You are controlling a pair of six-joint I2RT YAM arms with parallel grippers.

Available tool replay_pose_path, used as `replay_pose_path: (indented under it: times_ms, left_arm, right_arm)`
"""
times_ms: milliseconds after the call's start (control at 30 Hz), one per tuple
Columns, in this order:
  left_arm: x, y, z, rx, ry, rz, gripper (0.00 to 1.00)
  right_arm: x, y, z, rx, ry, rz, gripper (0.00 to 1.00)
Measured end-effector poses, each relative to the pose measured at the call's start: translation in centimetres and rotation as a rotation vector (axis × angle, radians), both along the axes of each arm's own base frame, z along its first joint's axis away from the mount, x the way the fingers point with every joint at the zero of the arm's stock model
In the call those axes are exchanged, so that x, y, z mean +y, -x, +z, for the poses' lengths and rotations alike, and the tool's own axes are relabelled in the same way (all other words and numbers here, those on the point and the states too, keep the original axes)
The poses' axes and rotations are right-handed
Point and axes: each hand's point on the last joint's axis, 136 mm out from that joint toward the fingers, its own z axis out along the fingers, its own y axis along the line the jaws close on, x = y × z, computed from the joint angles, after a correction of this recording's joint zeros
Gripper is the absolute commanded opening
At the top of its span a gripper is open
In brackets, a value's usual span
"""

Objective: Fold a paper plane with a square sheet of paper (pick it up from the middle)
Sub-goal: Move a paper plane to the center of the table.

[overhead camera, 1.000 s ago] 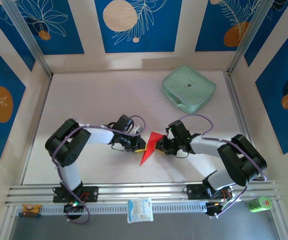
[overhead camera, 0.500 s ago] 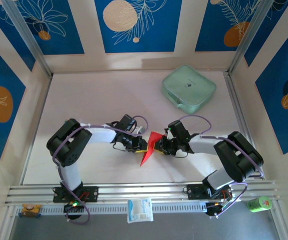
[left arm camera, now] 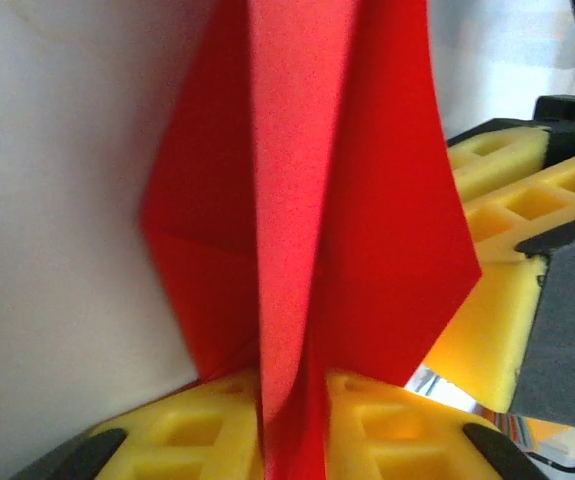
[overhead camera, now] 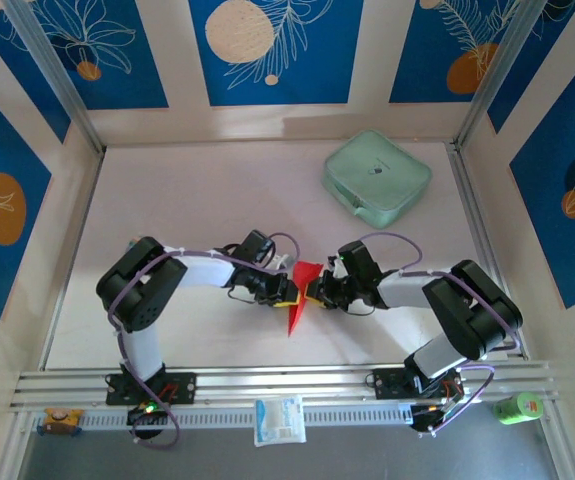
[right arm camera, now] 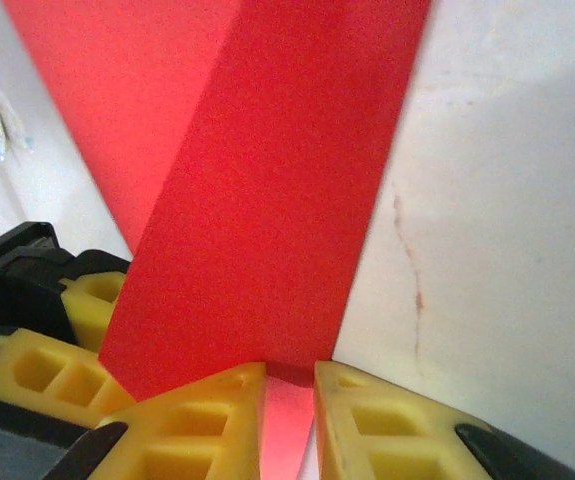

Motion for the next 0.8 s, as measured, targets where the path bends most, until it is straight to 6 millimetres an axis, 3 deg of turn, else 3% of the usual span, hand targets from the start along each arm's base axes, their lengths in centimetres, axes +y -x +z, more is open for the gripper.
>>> replay_pose_path:
  times_ms: [300,567,633,800]
  left_arm:
    - [0.0,-0.2,0.5,-0.042,-0.005,0.012,0.03]
    - [1.6,-1.2,3.2,-0.200,-0.116,0.048,0.00]
    - [1.9,-1.3,3.3,-0.222,-0.152,0.054,0.00]
    - [3.0,-1.3,2.6,-0.250,-0.253,0.055,0.00]
  right_arm:
    - [0.0,0.0,0.7,-0.013,-0.017,-0.002,0.24]
    - [-0.3,-0.1,3.3,-0.090,-0.027,-0.002,0.34]
    - [-0.1,0.0,3.7,-0.103,-0.031,0.009,0.40]
    - [1.4,0.0,5.0,-0.131,-0.046,0.050,0.43]
